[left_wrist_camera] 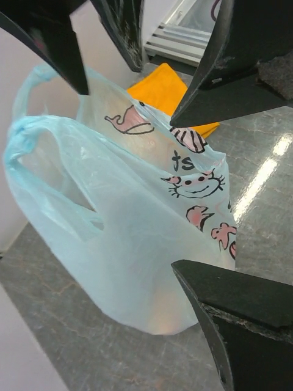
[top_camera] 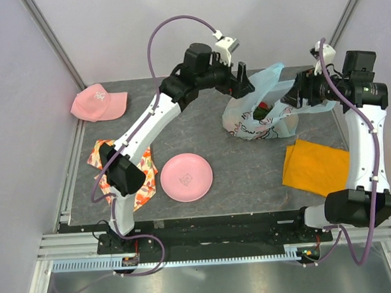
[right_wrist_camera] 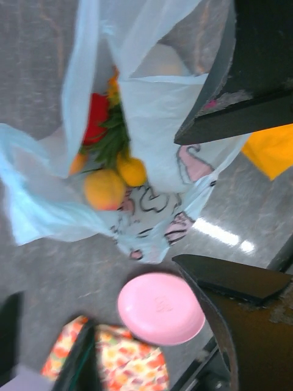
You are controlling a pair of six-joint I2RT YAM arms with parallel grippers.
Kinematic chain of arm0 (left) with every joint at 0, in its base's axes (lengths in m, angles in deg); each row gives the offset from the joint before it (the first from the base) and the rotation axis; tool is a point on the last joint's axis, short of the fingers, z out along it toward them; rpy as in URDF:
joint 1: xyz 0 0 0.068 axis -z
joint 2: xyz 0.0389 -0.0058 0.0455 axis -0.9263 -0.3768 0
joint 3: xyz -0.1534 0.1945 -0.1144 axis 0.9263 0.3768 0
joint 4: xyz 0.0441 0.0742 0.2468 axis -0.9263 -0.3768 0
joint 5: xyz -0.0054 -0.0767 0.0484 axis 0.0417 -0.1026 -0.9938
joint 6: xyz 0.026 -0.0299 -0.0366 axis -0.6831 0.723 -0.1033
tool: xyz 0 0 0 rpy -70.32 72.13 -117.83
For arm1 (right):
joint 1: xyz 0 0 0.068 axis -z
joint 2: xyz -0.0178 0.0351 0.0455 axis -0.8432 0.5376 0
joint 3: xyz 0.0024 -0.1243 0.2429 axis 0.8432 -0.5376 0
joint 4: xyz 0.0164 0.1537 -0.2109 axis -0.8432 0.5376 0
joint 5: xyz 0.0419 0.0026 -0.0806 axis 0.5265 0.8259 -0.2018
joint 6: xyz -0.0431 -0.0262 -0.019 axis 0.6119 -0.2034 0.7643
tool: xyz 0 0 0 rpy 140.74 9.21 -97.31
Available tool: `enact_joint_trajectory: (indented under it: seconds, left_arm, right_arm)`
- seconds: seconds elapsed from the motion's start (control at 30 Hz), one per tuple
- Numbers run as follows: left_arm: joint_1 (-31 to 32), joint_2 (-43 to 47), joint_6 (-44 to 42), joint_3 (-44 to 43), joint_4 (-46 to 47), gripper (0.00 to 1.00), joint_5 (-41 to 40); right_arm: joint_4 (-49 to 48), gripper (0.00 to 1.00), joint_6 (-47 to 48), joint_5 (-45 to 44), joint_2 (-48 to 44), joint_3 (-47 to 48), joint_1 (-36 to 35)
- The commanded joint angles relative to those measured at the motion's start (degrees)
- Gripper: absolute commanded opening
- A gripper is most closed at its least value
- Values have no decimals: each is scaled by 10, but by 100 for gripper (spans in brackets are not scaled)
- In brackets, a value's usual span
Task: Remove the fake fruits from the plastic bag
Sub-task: Adjust the plastic bag at the center of the board.
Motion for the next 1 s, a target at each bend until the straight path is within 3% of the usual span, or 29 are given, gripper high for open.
enact_joint_trajectory:
  seconds: [0.0, 0.13, 0.23, 0.33, 0.4, 0.47, 0.53, 0.63, 0.8, 0.97]
  left_arm:
    - [7, 32, -4, -20, 22, 97, -68]
    - [7, 30, -25, -17, 22, 99, -71]
    - [7, 30, -27, -16, 22, 99, -70]
    - [7, 46, -30, 6, 20, 99, -68]
    - [7, 60, -34, 26, 8, 99, -80]
    - [6, 95, -46, 41, -10, 98, -105]
    - [0, 135, -69, 89, -28, 98, -123]
    - [-12, 246, -98, 189, -19, 99, -160]
    - [-14, 362, -149, 295, -15, 99, -184]
    - [-16, 401, -154, 340, -16, 99, -197]
  right_arm:
    - [-227, 80, -187, 51, -36, -30, -23]
    - [-302, 79, -244, 46, 15, -30, -51]
    - [-413, 74, -348, 49, 42, -54, -65]
    - [-489, 62, -439, 49, 79, -42, -84]
    - [-491, 57, -441, 42, 108, -7, -106]
    - [-488, 45, -437, 37, 129, 27, -119]
    - [-484, 31, -437, 33, 139, 44, -147]
    - [-476, 20, -429, 35, 148, 66, -197]
    - [-463, 16, -410, 21, 182, 116, -291]
    - [-439, 12, -374, -7, 239, 201, -350]
